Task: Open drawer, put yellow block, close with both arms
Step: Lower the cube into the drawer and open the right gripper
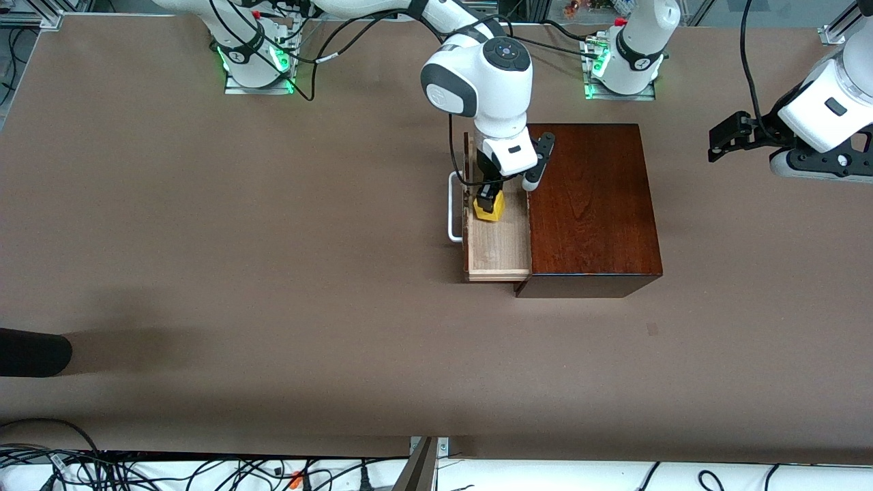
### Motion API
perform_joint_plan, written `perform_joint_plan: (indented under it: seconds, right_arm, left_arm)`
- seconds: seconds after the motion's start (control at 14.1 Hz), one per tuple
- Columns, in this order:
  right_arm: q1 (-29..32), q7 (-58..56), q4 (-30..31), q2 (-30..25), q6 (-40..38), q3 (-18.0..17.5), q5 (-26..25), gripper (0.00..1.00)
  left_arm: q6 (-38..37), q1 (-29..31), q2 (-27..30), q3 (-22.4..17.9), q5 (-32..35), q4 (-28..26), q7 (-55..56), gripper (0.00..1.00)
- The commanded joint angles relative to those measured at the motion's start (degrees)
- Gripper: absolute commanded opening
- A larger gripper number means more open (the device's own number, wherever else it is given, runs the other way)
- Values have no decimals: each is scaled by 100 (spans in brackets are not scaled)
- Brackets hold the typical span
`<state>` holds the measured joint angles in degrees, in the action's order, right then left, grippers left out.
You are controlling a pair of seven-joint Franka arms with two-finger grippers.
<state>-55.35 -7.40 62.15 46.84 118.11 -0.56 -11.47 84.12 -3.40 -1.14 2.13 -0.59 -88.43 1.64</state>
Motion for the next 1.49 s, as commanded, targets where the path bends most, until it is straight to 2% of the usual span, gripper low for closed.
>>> perform_joint_plan:
  seconds: [0.0,0.14,0.21,0.28,0.64,0.78,0.92,1.07,1.21,1.28,1.42]
  right_arm:
    - [-63,-34,-151,62,-51,56,-101,28]
    - [-72,-25,-142,53,-86,48,-101,53]
    - [-72,-25,-142,44,-112,56,-101,89]
    - [-63,-16,-142,27,-156,56,-92,100]
    - [-11,-16,-195,-158,-647,39,-31,100]
    - [138,1,-204,-516,-815,39,188,100]
    - [419,19,-204,-895,-1147,91,732,100]
    - [822,28,-195,-1264,-1534,92,857,100]
    - [1262,45,-195,-1511,-1571,135,857,100]
    - [1482,45,-186,-1555,-1615,153,866,100]
    - [2079,45,-177,-1792,-2044,179,1137,100]
  left_arm:
    - [43,-239,70,-282,-108,-25,29,100]
    - [43,-354,70,-379,-108,-25,29,100]
    - [43,-389,70,-388,-108,-34,29,100]
    - [34,-389,70,-389,-108,-34,29,100]
    - [34,-310,79,-354,-108,-43,21,100]
    - [34,-310,71,-345,-108,-43,21,100]
    - [34,-310,70,-345,-100,-43,29,100]
    - [34,-310,53,-327,-100,-34,21,100]
    - [25,-362,27,-310,-100,27,-49,100]
    - [25,-441,9,-222,-91,53,-41,100]
    - [34,-529,-113,242,-56,202,-32,100]
